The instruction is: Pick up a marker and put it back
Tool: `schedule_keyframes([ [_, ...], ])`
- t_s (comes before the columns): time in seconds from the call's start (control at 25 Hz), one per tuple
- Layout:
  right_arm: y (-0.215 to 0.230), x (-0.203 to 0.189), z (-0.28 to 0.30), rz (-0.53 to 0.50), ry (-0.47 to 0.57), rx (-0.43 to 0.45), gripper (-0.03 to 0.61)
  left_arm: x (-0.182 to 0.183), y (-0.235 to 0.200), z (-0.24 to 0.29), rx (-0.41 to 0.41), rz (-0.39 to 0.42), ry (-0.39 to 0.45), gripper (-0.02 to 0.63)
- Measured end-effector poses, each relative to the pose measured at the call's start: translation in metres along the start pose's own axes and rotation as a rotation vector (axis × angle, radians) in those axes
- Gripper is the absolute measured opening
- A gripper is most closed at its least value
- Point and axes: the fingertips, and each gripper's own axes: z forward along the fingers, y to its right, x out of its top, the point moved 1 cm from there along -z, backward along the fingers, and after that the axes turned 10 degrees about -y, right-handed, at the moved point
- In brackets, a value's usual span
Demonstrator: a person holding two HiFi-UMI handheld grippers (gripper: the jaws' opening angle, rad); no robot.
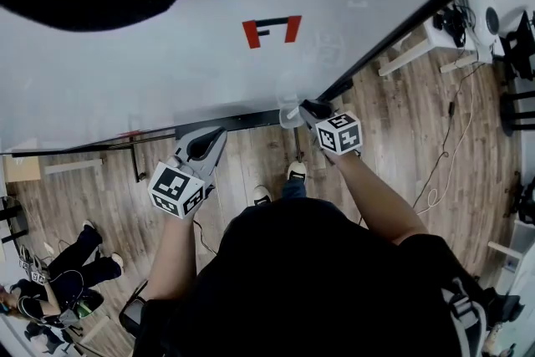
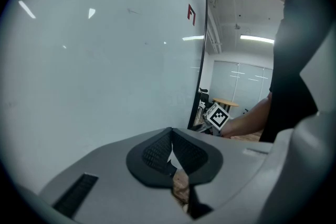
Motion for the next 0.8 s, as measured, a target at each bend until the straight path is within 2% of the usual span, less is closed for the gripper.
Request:
schedule_keyframes([
  [0.4,-0.005,0.013,-0.016,-0.026,0.039,-0.029,0.061,-0.001,0.004,-0.009,-0.003,0.004,0.022,0.012],
  [0.8,-0.027,0.034,-0.047,-0.071,0.099,-0.031,0.061,0.004,0.012,-0.023,-0.006,0.026,0.048,0.012],
])
